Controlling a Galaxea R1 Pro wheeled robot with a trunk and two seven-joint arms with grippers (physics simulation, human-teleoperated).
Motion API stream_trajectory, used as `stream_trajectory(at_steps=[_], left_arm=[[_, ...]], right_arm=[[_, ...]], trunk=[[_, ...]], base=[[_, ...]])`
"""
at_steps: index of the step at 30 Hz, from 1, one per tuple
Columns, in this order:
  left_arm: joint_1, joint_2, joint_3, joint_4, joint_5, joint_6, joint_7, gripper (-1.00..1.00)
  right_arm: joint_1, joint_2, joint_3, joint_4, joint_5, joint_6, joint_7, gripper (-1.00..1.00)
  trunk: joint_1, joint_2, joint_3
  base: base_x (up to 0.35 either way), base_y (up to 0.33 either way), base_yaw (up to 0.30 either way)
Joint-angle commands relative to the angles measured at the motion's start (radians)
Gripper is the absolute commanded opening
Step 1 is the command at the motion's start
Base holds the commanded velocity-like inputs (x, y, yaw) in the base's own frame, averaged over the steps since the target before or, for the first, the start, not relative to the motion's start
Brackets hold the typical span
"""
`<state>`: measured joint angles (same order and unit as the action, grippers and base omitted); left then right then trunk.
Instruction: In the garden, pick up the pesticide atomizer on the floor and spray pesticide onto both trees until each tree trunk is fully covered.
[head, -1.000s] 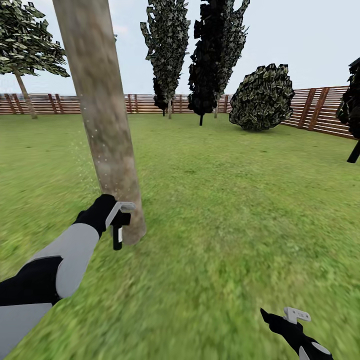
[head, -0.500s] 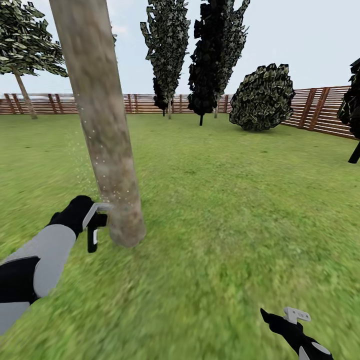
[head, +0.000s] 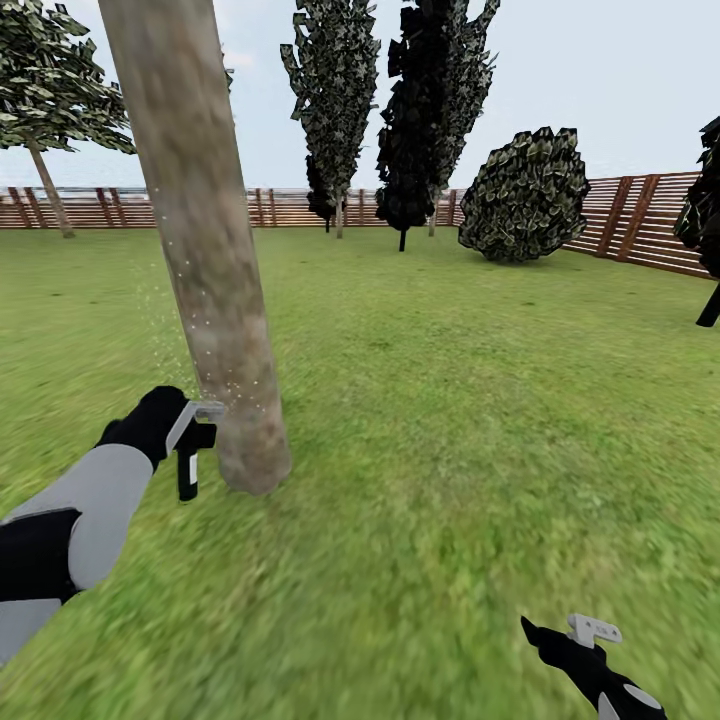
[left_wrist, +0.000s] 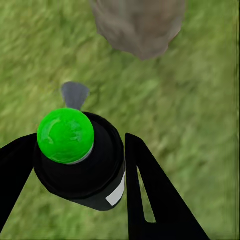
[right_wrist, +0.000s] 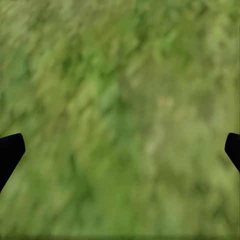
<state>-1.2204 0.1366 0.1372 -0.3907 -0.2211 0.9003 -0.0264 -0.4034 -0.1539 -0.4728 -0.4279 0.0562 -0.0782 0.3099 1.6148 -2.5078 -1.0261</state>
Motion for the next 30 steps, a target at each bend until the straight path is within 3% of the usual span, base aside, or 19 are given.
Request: stream_trajectory(at_steps=[1,5,16,24,26,28,30], left_arm=[[-0.012,-0.005,0.000,-0.019,-0.004,0.028,0.001,-1.00],[-0.083,-0.009,-0.001,-0.042,-0.003,0.071,0.002,-1.00],[-0.245,-0.012,-0.001,-0.041,-0.002,0.083,0.002,-1.00],[-0.348,-0.039,-0.002,-0.033,-0.001,0.092,0.002,-1.00],[-0.365,-0.040,-0.019,-0.033,-0.001,0.094,0.002,-1.00],[-0.381,-0.040,-0.073,-0.033,-0.001,0.096,0.002,-1.00],[-0.406,-0.040,-0.093,-0.032,0.000,0.097,0.002,-1.00]], right_arm=[[0.000,-0.001,0.000,0.000,0.000,0.000,0.000,1.00],[0.000,-0.001,-0.001,0.000,-0.001,0.000,0.000,1.00],[0.000,-0.001,-0.001,0.000,-0.001,0.000,0.000,1.00],[0.000,-0.001,-0.001,0.000,-0.001,0.000,0.000,1.00],[0.000,-0.001,-0.001,0.000,-0.001,0.000,0.000,1.00],[0.000,-0.001,-0.001,0.000,-0.001,0.000,0.000,1.00],[0.000,-0.001,-0.001,0.000,-0.001,0.000,0.000,1.00]], trunk=[[0.000,0.000,0.000],[0.000,0.000,0.000],[0.000,0.000,0.000],[0.000,0.000,0.000],[0.000,0.000,0.000],[0.000,0.000,0.000],[0.000,0.000,0.000]], base=[[0.000,0.000,0.000],[0.000,0.000,0.000],[0.000,0.000,0.000],[0.000,0.000,0.000],[0.000,0.000,0.000],[0.000,0.000,0.000],[0.000,0.000,0.000]])
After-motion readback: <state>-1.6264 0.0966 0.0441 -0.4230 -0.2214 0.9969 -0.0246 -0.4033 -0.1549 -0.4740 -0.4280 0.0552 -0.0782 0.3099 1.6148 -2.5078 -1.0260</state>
